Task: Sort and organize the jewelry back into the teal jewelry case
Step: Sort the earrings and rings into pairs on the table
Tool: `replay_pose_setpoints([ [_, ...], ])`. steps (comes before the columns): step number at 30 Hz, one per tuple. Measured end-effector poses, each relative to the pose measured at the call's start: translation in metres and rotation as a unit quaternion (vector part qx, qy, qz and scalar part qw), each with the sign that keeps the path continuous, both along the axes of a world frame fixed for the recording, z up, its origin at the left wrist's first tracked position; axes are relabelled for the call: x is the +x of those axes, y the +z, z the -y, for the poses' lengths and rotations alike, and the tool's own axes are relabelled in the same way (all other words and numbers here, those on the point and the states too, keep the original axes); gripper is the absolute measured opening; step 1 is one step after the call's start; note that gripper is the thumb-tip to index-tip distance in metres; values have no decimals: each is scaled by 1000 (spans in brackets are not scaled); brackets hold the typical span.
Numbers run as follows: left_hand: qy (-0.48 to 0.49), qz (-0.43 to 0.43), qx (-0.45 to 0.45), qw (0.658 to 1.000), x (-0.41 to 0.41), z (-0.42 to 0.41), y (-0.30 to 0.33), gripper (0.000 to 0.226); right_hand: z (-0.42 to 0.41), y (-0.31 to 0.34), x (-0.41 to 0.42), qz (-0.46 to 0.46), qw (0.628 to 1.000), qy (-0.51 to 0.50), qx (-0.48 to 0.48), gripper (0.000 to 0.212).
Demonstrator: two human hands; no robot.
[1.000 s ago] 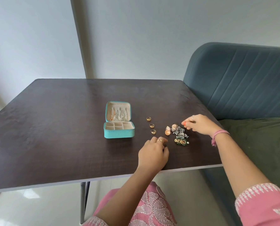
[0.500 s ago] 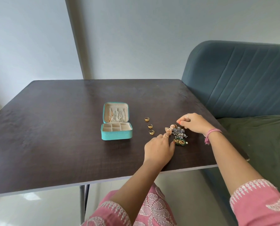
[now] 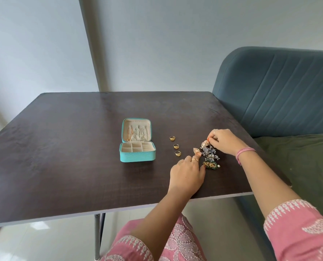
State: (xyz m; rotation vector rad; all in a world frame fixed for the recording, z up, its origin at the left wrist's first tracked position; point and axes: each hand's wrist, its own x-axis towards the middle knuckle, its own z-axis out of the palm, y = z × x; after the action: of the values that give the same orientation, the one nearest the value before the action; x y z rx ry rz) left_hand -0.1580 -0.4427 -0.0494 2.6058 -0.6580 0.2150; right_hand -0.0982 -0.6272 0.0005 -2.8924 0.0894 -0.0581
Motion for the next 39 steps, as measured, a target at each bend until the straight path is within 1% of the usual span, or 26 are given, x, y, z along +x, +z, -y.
replay_pose_setpoints([
  [4, -1, -1, 0, 1000, 0, -1, 1, 46, -1, 0, -2, 21, 1000, 9, -12, 14],
  [9, -3, 2, 2, 1000, -2, -2, 1, 45, 0, 0, -5, 18, 997, 4, 70, 14],
  [13, -4, -3, 0, 1000, -1, -2, 2, 45, 5, 4, -7, 9, 996, 14, 93, 20],
  [15, -5, -4, 0, 1000, -1, -2, 2, 45, 5, 8, -10, 24, 996, 16, 87, 24],
  [19, -4, -3, -3, 1000, 0, -2, -1, 45, -4, 22, -15, 83, 993, 32, 84, 29],
  [21, -7, -6, -1, 1000, -1, -2, -2, 46, -13, 27, -18, 88, 991, 51, 91, 29],
  [23, -19, -1, 5, 1000, -3, -5, -4, 47, -23, 30, -22, 73, 990, 73, 95, 28],
  [25, -27, 27, 3, 999, -8, -7, -10, 43, -35, 33, -27, 45, 989, 104, 94, 26],
  [28, -37, 122, 5, 992, -21, -11, -22, 42, -53, 31, -32, -14, 982, 161, 96, 22],
  [30, -48, 158, 19, 986, -29, -13, -27, 40, -65, 25, -34, -56, 976, 194, 86, 21],
  [34, -49, 172, 34, 983, -33, -15, -27, 39, -76, 11, -32, -98, 967, 223, 78, 21],
  [39, -52, 167, 29, 984, -33, -15, -26, 39, -76, 10, -32, -97, 966, 223, 87, 18],
])
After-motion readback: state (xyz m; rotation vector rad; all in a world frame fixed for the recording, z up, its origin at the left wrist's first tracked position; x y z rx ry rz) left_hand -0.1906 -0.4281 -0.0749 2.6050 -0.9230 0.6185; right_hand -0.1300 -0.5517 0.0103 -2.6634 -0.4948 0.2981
